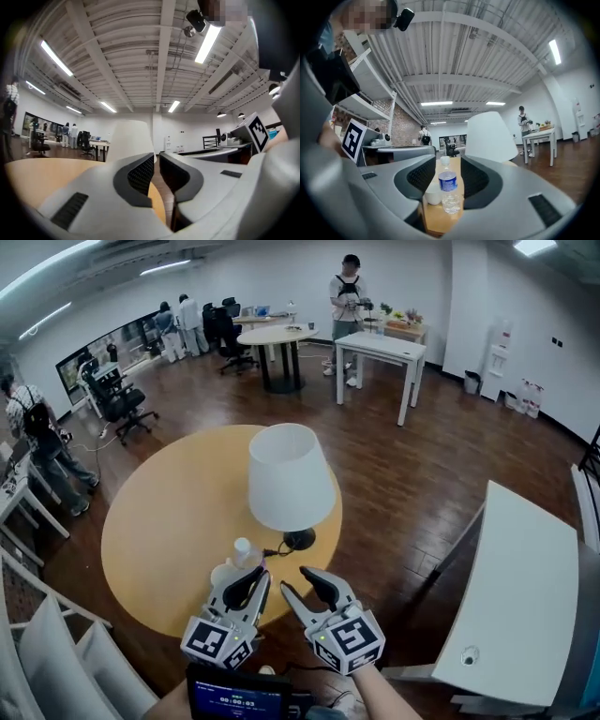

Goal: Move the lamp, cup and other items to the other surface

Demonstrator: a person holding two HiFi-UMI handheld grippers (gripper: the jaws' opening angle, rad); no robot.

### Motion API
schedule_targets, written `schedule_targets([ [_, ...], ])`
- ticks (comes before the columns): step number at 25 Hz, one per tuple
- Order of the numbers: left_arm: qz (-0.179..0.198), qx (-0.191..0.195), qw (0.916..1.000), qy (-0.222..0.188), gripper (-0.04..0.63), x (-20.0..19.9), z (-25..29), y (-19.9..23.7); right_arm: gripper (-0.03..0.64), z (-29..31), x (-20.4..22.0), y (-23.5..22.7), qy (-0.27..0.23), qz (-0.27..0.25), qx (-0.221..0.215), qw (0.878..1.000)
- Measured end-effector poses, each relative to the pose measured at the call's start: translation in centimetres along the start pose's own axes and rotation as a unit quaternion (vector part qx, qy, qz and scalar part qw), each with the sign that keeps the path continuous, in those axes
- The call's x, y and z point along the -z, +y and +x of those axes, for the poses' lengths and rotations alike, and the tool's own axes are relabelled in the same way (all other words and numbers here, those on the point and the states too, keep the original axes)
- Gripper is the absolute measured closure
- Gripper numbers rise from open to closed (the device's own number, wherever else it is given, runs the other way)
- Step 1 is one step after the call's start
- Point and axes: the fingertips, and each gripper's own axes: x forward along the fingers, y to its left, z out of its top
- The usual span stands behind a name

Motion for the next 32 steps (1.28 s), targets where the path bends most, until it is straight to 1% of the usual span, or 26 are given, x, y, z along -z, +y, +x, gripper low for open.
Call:
schedule_targets([
  [1,-0.001,-0.020,0.9998,0.002,0.551,0.2,-1.0,1.2,0.419,1.1,0.7,0.6,0.008,0.004,-0.013,1.000],
  [3,-0.001,-0.059,0.9983,0.007,0.549,0.7,-2.9,3.6,0.413,3.0,2.2,1.9,0.023,0.005,-0.033,0.999],
  [5,0.003,-0.091,0.9958,0.007,0.548,1.7,-4.7,5.6,0.412,4.4,3.6,2.8,0.033,0.007,-0.042,0.999],
  [8,0.004,-0.118,0.9929,0.019,0.520,4.0,-6.4,7.3,0.344,6.3,5.7,3.4,0.040,0.021,-0.038,0.998],
  [10,0.001,-0.128,0.9914,0.028,0.497,5.2,-6.9,8.2,0.319,7.5,6.7,3.5,0.043,0.012,-0.030,0.999],
  [11,-0.002,-0.131,0.9909,0.031,0.491,5.7,-7.1,8.6,0.286,8.0,7.2,3.4,0.045,0.004,-0.025,0.999],
  [13,-0.005,-0.131,0.9907,0.037,0.491,6.2,-7.2,9.2,0.241,9.1,7.9,3.1,0.053,-0.006,-0.019,0.998],
  [19,0.000,-0.112,0.9924,0.051,0.491,6.9,-6.2,10.6,0.239,11.7,10.5,1.9,0.072,-0.001,-0.005,0.997],
  [24,-0.001,-0.089,0.9939,0.065,0.491,7.3,-5.4,12.0,0.239,14.0,12.6,1.8,0.090,0.004,0.004,0.996],
  [26,-0.002,-0.082,0.9941,0.072,0.491,7.5,-5.4,12.1,0.239,14.7,13.4,2.1,0.101,0.003,-0.006,0.995],
  [27,-0.006,-0.080,0.9938,0.076,0.491,7.6,-5.3,12.1,0.243,14.9,13.6,2.3,0.104,-0.002,-0.015,0.995],
  [28,-0.009,-0.079,0.9936,0.080,0.491,7.7,-5.3,12.1,0.285,14.9,13.7,2.5,0.104,-0.011,-0.020,0.994],
  [29,-0.011,-0.078,0.9936,0.081,0.491,8.0,-5.2,12.2,0.312,14.9,13.7,2.5,0.103,-0.022,-0.021,0.994],
  [32,-0.015,-0.073,0.9944,0.076,0.491,8.4,-4.9,12.4,0.325,14.3,13.5,2.3,0.097,-0.039,-0.008,0.995],
])
